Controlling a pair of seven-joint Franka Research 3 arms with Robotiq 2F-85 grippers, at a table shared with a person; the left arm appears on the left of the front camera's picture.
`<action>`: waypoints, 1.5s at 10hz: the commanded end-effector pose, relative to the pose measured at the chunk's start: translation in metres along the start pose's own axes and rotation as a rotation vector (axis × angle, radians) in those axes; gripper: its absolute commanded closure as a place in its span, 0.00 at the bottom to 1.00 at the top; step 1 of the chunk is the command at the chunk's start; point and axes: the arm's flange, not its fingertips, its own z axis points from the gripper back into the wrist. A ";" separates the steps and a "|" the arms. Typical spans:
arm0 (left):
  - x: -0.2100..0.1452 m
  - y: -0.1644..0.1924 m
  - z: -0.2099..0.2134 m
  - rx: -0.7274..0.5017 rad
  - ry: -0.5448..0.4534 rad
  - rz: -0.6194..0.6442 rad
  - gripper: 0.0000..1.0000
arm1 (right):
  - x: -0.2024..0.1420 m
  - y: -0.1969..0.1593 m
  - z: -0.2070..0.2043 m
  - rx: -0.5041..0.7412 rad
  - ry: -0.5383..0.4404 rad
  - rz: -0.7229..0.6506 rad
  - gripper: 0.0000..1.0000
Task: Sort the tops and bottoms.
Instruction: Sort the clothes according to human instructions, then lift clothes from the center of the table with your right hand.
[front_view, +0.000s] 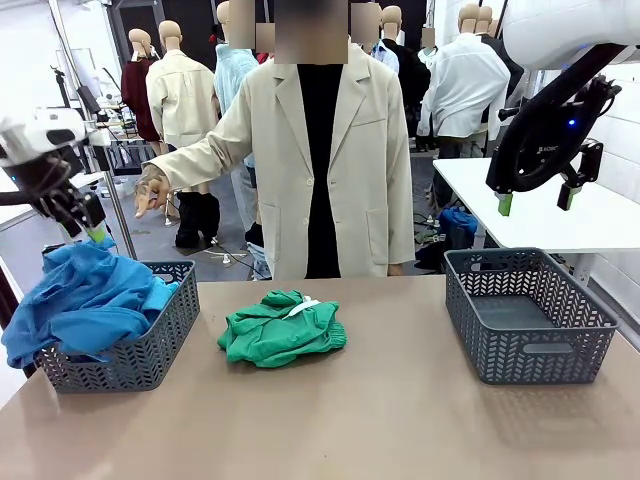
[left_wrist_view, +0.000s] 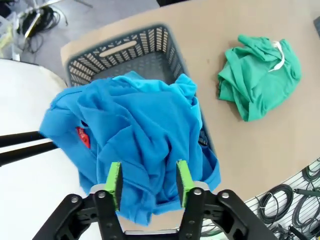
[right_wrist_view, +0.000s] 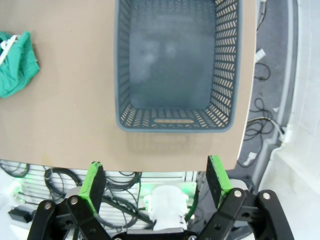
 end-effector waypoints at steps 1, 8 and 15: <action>0.002 0.010 0.030 0.014 -0.026 -0.054 0.00 | -0.001 0.000 0.000 0.033 0.007 0.016 0.00; 0.002 0.019 0.075 0.004 -0.112 0.002 0.00 | -0.001 0.000 0.000 0.033 0.007 0.016 0.00; 0.002 0.019 0.075 0.004 -0.112 0.002 0.00 | 0.000 0.000 0.000 0.000 0.000 0.000 0.00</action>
